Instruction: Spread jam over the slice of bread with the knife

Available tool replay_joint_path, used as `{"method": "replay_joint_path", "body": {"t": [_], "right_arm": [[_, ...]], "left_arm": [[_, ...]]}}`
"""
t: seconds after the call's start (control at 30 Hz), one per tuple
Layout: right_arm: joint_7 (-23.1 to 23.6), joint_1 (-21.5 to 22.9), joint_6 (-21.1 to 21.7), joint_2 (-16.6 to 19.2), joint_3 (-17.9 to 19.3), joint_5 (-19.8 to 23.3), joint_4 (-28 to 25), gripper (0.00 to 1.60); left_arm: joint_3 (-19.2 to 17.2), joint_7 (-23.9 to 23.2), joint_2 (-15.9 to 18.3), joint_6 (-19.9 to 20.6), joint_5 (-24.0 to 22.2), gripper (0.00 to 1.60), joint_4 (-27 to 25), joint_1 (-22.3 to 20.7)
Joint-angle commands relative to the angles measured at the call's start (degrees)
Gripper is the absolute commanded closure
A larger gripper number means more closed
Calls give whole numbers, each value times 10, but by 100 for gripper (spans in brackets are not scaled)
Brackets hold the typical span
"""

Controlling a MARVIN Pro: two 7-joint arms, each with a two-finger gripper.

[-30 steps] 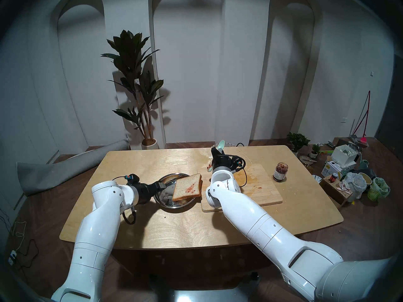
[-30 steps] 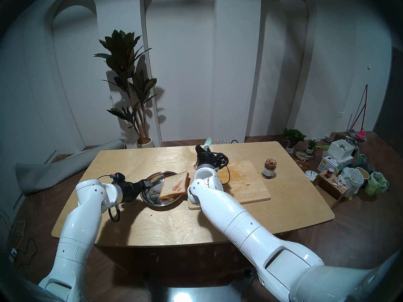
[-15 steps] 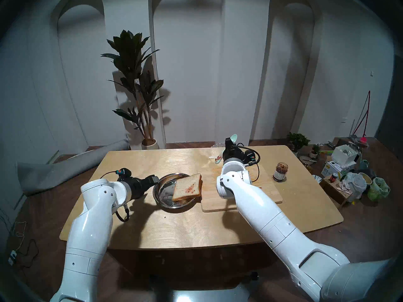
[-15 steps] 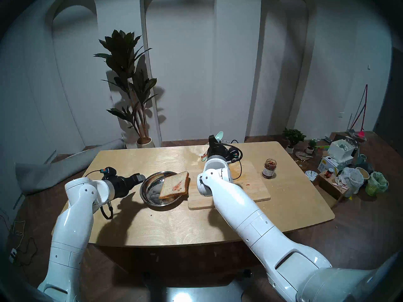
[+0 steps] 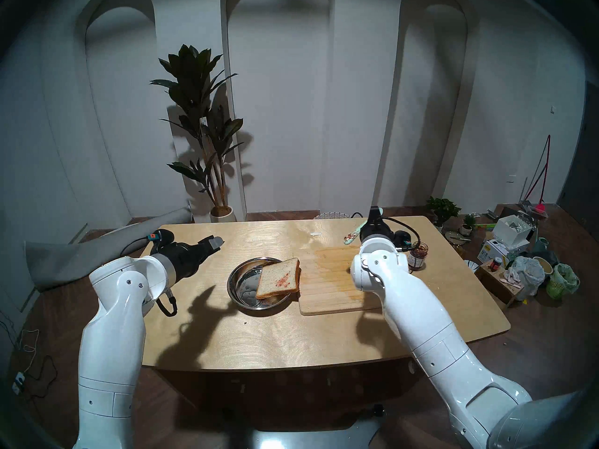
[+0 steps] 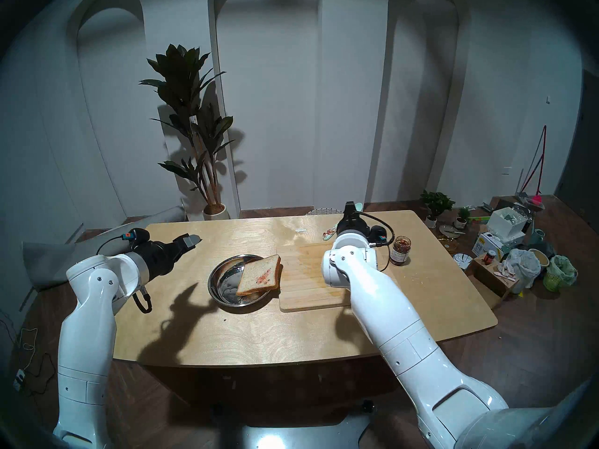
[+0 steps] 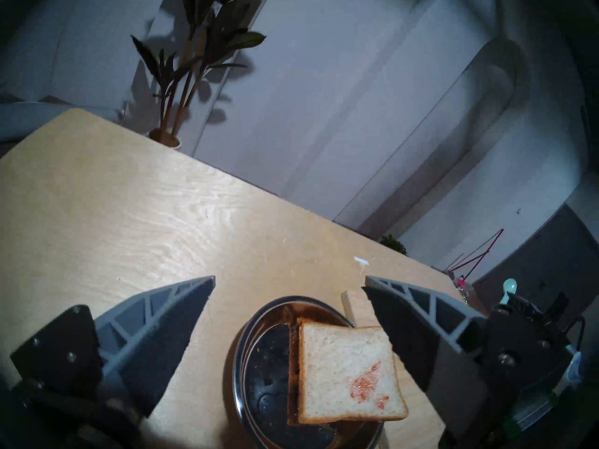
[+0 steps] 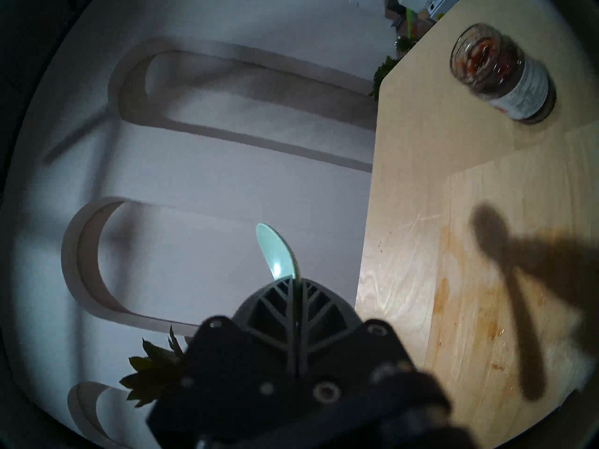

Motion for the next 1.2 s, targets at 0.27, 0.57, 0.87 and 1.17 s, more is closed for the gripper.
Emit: {"method": "replay_joint_path", "body": {"t": [0.27, 0.57, 0.87, 1.17], "right_arm": [[-55, -101, 1, 82, 112, 64, -95, 160], [-78, -152, 7, 108, 179, 111, -115, 160], [-96, -198, 17, 116, 250, 166, -138, 160], [-106, -224, 50, 107, 297, 238, -169, 160]], "left_arm": [[0, -15, -31, -39, -6, 0, -68, 32], [10, -3, -51, -66, 5, 0, -61, 47], [22, 11, -70, -104, 31, 0, -49, 55], [28, 34, -89, -157, 59, 0, -34, 52]]}}
